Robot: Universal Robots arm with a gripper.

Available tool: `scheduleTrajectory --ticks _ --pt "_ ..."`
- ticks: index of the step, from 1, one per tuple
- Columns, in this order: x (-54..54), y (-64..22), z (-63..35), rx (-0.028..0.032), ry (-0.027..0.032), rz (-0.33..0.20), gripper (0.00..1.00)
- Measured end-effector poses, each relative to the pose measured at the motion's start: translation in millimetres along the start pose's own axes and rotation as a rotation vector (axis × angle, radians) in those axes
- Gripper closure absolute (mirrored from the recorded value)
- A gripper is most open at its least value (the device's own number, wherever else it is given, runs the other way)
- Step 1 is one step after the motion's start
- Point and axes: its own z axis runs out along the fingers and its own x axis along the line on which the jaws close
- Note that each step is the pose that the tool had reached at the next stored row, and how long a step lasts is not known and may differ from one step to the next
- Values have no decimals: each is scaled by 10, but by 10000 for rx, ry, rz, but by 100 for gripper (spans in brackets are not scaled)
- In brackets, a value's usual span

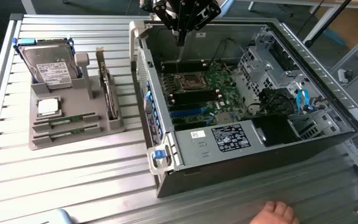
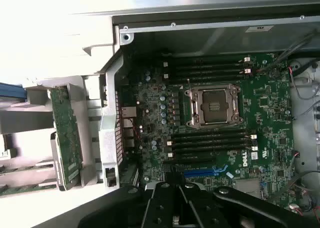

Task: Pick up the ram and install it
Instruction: 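Reach for the ram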

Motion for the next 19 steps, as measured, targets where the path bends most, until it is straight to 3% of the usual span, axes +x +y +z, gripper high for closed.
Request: scheduleTrajectory --ticks 19 --pt "52 -4 -1 0 0 0 89"
